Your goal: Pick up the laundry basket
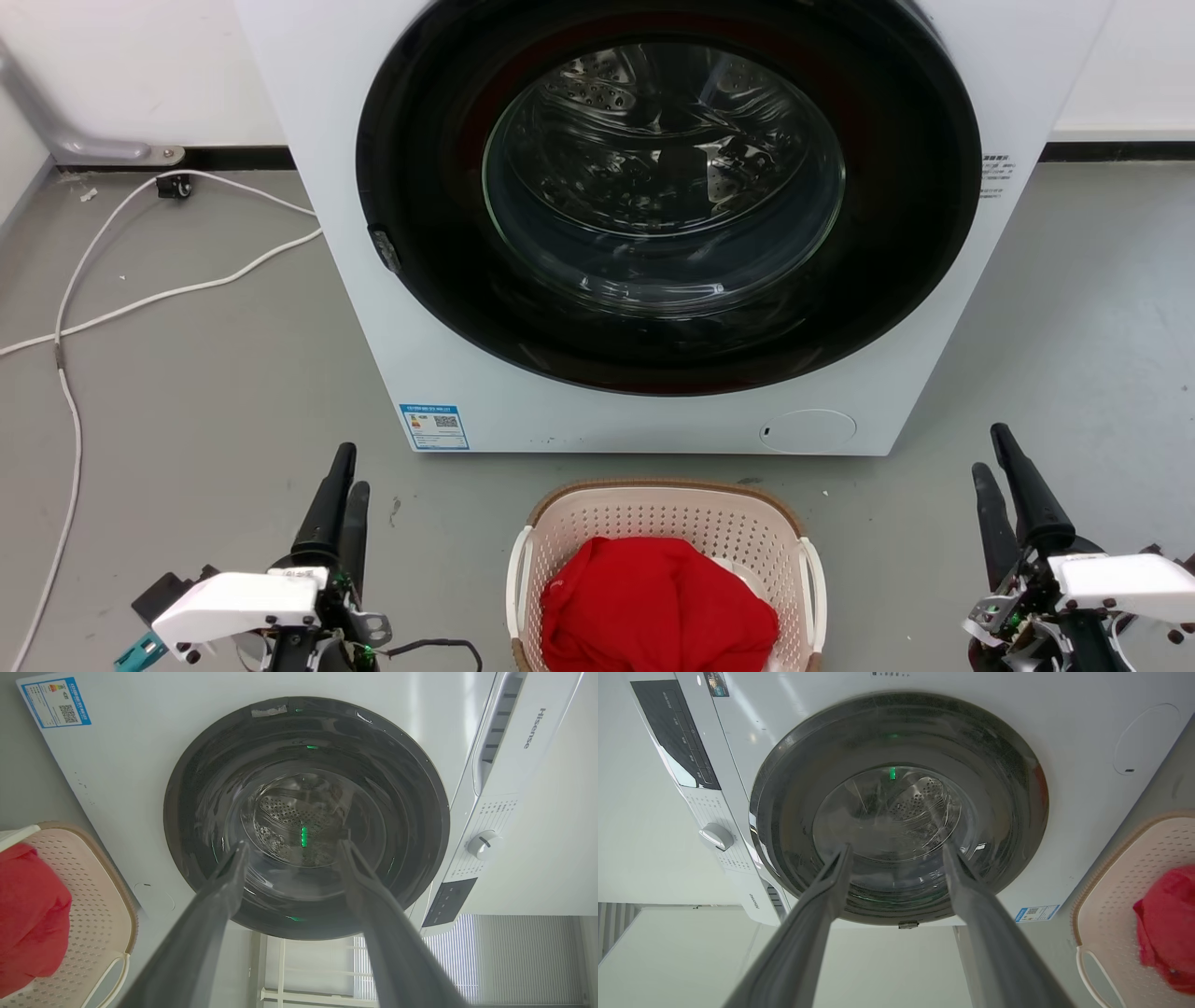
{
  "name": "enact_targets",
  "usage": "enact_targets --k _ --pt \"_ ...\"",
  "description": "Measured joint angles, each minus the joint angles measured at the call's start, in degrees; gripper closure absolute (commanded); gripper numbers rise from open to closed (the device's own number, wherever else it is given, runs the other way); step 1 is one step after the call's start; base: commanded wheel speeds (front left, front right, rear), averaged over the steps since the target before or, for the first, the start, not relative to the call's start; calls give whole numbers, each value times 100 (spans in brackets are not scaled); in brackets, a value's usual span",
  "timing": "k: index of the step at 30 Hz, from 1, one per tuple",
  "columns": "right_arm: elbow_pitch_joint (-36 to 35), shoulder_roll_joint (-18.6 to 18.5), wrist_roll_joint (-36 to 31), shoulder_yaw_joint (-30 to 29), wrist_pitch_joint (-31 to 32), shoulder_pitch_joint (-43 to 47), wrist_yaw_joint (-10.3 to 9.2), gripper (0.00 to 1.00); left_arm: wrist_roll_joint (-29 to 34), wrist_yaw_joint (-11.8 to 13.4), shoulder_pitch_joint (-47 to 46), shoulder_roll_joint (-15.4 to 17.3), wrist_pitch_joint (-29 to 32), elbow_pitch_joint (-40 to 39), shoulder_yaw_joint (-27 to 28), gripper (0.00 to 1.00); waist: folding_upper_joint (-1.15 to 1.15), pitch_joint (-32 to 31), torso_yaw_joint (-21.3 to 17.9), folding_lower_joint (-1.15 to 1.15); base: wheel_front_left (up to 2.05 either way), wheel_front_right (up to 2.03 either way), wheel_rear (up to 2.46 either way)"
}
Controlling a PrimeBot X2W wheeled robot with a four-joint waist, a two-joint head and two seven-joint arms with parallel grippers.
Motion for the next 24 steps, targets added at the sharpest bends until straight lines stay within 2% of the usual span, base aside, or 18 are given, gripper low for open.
enact_targets --k 6,21,24 --pt "-130 -1 -611 22 -163 10 0 0 513 0 -1 8 -158 -110 -136 0 0 -9 -8 0 0 0 0" --pt "-603 1 -2938 87 -391 153 0 0 2636 0 -1 0 -530 -476 -417 0 0 -35 -22 0 0 0 0" --pt "-671 1 -3197 118 -391 169 0 0 2893 0 -1 0 -563 -500 -463 0 0 -37 -21 0 0 0 0"
